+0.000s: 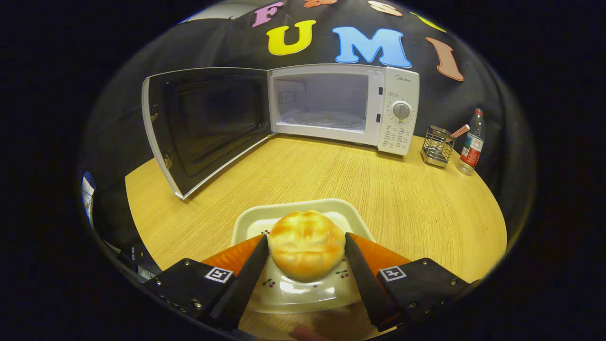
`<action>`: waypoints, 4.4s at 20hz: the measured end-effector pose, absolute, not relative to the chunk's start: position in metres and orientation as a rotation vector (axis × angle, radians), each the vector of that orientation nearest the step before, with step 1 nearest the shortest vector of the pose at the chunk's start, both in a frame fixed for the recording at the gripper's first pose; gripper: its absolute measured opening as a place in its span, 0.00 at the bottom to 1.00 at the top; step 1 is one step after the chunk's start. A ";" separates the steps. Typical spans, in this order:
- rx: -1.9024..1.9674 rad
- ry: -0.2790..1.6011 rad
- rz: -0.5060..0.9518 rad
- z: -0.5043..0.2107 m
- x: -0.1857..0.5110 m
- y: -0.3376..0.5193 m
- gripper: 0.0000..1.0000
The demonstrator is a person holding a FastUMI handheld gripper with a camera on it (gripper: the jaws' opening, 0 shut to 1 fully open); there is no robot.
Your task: Open the microwave, put the food inside, and close the microwave door.
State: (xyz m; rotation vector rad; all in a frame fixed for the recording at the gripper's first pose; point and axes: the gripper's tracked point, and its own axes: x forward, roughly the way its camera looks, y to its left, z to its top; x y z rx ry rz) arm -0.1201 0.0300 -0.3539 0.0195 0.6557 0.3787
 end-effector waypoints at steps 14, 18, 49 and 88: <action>0.149 0.646 0.355 -0.327 -0.118 0.037 0.63; 0.177 0.587 0.364 -0.298 -0.100 0.045 0.63; 0.682 0.371 0.121 -0.266 0.218 0.138 0.62; 0.366 0.043 0.568 -0.062 0.008 0.206 0.97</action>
